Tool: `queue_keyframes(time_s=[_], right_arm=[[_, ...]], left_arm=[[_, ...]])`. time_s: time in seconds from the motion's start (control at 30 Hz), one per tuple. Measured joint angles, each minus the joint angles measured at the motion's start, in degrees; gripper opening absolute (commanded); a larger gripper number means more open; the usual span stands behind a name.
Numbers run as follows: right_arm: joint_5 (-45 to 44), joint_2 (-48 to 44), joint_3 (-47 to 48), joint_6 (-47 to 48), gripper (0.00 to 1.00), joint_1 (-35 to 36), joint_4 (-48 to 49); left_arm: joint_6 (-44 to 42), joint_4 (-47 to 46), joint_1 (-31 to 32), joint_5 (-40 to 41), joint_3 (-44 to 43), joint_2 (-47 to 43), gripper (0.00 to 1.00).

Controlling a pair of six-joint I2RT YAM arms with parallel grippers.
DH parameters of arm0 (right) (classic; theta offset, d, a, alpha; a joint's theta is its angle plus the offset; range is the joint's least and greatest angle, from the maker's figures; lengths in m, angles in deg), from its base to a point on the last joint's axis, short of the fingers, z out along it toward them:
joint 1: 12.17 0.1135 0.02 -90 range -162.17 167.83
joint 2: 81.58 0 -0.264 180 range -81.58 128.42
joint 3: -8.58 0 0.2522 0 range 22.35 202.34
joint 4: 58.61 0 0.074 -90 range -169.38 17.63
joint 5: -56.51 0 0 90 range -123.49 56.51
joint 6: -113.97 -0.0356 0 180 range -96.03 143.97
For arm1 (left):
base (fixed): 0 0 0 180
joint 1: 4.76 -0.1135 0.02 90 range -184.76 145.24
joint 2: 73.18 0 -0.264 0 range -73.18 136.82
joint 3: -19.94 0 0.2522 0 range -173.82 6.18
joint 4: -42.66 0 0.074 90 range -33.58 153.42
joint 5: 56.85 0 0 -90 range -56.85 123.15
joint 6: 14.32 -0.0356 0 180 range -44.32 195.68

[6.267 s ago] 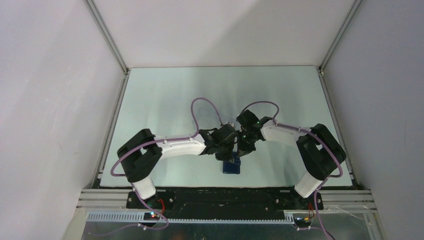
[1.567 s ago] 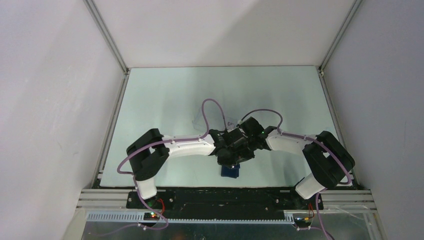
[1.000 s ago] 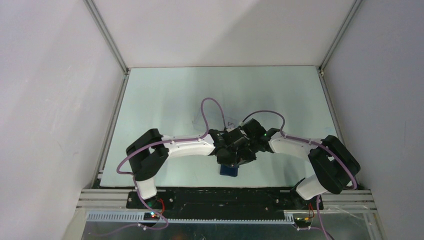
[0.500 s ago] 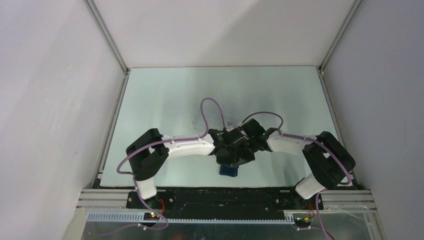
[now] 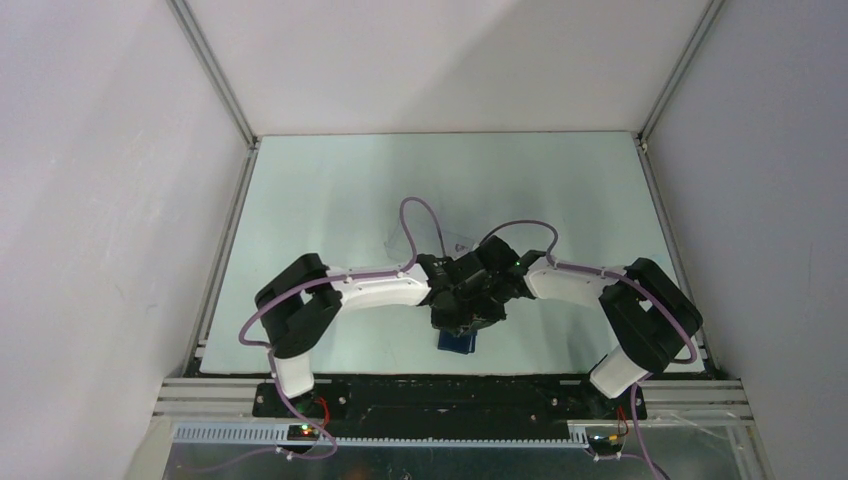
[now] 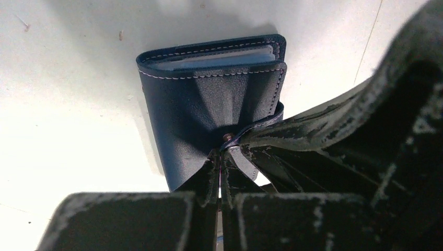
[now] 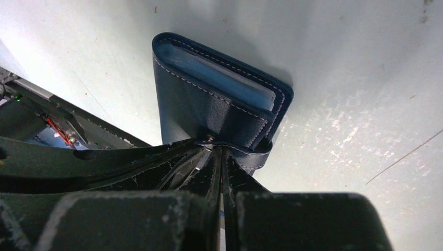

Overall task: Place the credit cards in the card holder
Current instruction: Close the card holder at the center of the board, then reset both arms

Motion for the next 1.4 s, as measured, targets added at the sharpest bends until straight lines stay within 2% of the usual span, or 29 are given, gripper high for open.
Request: queue_keyframes(time_s=[0.27, 0.37, 0.6, 0.77, 0.87, 0.97, 1.0, 1.1, 1.4], right_arm=[[-1.01, 0.42, 0.87, -0.79, 0.0, 0.52, -1.4], [-1.51, -0.22, 1.31, 0.07, 0.0, 0.96, -1.38], [-3.39, -1.38, 2.38, 1.92, 0.02, 2.29, -2.6], [-4.44, -1.6, 2.86, 2.21, 0.04, 2.84, -3.65], [-4.9, -1.7, 3.21, 2.49, 0.06, 3.04, -4.44], [-5.53, -2.21, 3.32, 3.02, 0.09, 3.1, -5.35], [-5.86, -2.49, 3.41, 3.13, 0.14, 3.1, -5.73], [-6.34, -3.32, 3.74, 3.45, 0.19, 3.08, -6.45], [-6.38, -3.96, 6.8, 4.15, 0.2, 1.57, -6.95]], left_arm=[[0.15, -0.44, -0.48, -1.22, 0.35, -0.33, 0.0], [0.15, -2.4, -0.81, -1.22, 2.19, -1.75, 0.06], [0.2, -5.57, -3.65, -0.5, 6.95, -8.13, 0.36], [0.15, -6.38, -6.64, 0.24, 7.87, -13.42, 0.52], [0.09, -7.08, -7.3, 0.35, 8.81, -15.3, 0.7], [-0.63, -8.2, -8.0, 0.35, 10.58, -16.96, 0.83], [-0.85, -8.81, -8.33, 0.31, 11.43, -17.53, 0.88], [-1.46, -10.75, -9.99, -0.31, 14.08, -19.56, 0.95], [-4.11, -19.43, -21.29, -4.13, 23.26, -29.81, 0.99]])
